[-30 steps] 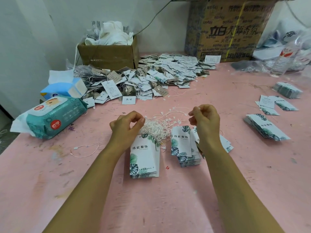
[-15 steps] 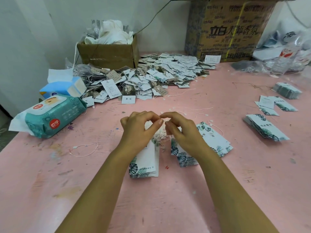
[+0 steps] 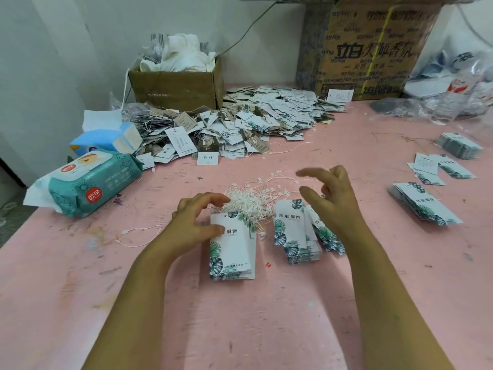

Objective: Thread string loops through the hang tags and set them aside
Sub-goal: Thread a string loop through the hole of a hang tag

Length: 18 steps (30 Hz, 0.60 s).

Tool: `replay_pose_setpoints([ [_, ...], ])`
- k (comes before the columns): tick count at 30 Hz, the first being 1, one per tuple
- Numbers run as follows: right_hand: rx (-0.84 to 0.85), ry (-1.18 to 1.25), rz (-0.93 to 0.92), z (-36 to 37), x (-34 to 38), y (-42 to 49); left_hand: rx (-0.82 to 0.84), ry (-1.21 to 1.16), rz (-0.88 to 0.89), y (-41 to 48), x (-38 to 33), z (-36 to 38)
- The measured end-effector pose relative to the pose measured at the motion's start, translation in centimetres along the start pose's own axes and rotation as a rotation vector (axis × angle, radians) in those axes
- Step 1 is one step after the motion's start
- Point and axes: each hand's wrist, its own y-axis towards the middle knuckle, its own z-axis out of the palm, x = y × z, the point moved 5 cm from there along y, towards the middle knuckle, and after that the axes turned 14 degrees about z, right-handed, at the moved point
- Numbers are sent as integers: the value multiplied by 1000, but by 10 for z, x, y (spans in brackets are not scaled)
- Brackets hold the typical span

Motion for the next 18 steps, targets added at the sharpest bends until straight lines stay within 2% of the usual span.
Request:
replay_pose_setpoints([
  [6,310,-384,266,8,-25,-2,-45,-30,0,1,10,1],
  [8,363,-449,305,12,-31,-1,-89,-23,19,3,10,-1],
  [13,341,-455,322,13,-44,5,-191,-26,64,5,5,-3],
  [18,306,-417,356,12,-48,5,-245,-145,77,6,1,-1],
])
